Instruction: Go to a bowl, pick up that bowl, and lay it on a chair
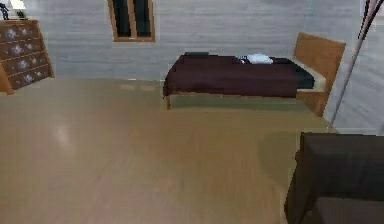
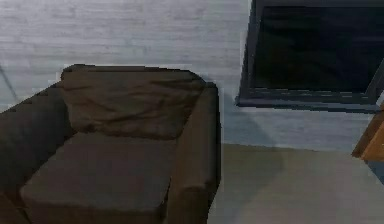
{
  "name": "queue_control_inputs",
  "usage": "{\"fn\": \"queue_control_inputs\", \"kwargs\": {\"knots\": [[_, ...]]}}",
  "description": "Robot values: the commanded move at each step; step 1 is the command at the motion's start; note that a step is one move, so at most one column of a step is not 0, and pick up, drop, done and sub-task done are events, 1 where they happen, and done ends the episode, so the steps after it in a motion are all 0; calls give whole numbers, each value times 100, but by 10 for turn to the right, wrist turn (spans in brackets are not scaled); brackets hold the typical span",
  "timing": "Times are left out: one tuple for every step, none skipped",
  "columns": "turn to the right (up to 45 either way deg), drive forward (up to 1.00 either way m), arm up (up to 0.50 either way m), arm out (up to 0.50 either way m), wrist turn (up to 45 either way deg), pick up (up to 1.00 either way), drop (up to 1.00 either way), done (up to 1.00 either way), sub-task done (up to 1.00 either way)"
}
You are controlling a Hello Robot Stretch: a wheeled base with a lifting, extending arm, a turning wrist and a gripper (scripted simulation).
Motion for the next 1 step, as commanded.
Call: {"fn": "queue_control_inputs", "kwargs": {"knots": [[-330, 0, 0, 0, 0, 0, 0, 0, 0]]}}
